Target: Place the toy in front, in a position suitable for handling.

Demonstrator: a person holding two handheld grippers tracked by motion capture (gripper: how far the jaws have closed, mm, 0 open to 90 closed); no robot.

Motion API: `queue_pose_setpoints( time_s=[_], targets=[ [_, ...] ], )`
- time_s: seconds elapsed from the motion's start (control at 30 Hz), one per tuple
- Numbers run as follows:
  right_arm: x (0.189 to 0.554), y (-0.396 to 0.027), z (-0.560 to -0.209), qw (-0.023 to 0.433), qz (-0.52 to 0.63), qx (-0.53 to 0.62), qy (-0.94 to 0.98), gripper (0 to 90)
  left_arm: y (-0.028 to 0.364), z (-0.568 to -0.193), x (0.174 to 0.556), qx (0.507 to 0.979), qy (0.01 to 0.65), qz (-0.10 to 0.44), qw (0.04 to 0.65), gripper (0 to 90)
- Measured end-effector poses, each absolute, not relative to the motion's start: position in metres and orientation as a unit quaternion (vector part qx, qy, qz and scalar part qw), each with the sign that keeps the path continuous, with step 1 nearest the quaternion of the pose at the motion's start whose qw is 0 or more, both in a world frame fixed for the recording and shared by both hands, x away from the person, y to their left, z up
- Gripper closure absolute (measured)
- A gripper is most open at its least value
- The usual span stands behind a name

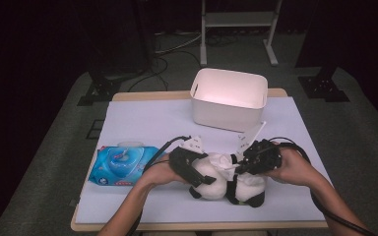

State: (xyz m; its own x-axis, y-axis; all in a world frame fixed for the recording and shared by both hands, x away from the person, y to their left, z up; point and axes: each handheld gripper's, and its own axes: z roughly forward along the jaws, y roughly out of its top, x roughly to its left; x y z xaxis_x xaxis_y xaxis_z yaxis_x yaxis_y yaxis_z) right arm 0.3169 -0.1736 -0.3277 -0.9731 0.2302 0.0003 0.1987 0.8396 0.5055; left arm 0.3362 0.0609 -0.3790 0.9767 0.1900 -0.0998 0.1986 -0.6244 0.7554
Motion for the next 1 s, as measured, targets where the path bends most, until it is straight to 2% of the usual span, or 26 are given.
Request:
queue_pose_setpoints(
  time_s=[0.57,0.9,1.0],
  targets=[
    [0.298,-0.201,-0.332,0.041,0.277,0.132,0.951,84.2,0.075,-0.384,0.333,0.881,0.100,-0.017,0.462,9.6],
    [0.287,-0.218,-0.334,0.045,0.285,0.144,0.946,83.9,0.080,-0.381,0.329,0.890,0.112,-0.024,0.442,7.1],
    [0.285,-0.214,-0.333,0.054,0.281,0.139,0.948,84.2,0.077,-0.386,0.329,0.890,0.108,-0.027,0.442,10.0]
  ],
)
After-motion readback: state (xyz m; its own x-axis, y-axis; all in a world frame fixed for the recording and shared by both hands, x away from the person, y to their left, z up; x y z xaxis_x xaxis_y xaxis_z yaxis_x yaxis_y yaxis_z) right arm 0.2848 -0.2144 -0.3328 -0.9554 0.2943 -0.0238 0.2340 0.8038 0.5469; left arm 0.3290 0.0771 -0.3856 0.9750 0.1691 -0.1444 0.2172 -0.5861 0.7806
